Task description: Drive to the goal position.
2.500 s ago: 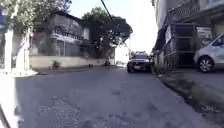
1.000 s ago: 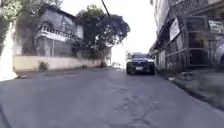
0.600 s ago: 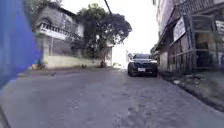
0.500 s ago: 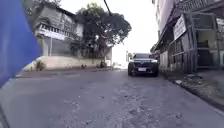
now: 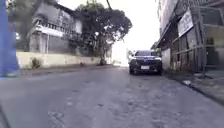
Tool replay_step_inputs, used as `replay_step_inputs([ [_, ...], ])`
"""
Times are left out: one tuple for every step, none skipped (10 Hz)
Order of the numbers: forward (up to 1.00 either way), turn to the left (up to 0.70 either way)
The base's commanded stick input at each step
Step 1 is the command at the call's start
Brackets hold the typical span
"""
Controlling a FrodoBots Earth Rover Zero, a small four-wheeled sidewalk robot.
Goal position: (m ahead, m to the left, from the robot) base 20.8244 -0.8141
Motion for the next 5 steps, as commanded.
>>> replay_step_inputs([
  [0.7,-0.01],
  [0.7,-0.01],
  [0.73,-0.01],
  [0.92,-0.23],
  [0.96,-0.39],
])
